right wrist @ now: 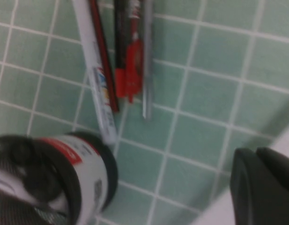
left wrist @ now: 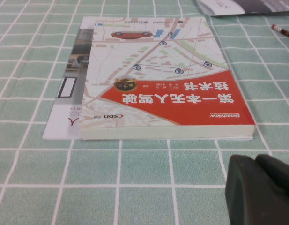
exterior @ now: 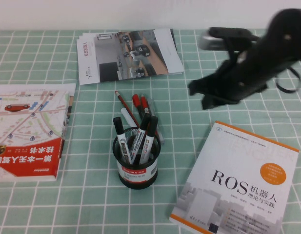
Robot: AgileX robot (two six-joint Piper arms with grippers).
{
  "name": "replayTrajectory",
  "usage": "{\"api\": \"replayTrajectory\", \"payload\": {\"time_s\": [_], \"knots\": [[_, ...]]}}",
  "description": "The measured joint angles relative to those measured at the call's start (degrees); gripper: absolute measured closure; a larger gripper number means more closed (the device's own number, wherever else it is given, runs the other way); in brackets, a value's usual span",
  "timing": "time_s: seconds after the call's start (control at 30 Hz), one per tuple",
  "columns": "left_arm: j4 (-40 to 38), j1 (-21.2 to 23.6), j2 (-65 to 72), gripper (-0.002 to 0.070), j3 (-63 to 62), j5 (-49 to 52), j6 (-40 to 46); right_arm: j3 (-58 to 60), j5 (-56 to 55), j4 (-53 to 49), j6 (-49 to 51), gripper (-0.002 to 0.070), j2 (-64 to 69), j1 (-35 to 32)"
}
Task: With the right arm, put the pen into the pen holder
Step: Pick up the pen on the table
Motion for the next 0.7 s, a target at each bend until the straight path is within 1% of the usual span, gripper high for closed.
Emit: {"api": "replayTrajectory", "payload": {"time_s": [0.33,0.4,0.47,0.5,0.57,0.7], "knots": [[0.0,0.0,0.0,0.0679,0.0,0.0,0.0,-23.6,9.9,-3.6,1.9,0.0694,18.3,5.9],[0.0,0.0,0.0,0.0679,0.0,0.0,0.0,-28.3,12.2,-4.0,2.0,0.0682,21.4,6.3],[0.0,0.0,0.0,0.0679,0.0,0.0,0.0,-32.2,14.1,-4.5,2.0,0.0652,24.5,6.5],[0.0,0.0,0.0,0.0679,0.0,0.0,0.0,-34.0,14.9,-5.0,2.0,0.0625,26.0,6.6],[0.0,0.0,0.0,0.0679,0.0,0.0,0.0,-36.9,15.9,-5.7,2.0,0.0562,28.3,6.7],[0.0,0.0,0.0,0.0679,0.0,0.0,0.0,-41.3,16.6,-5.8,3.0,0.0402,32.2,6.7]]}}
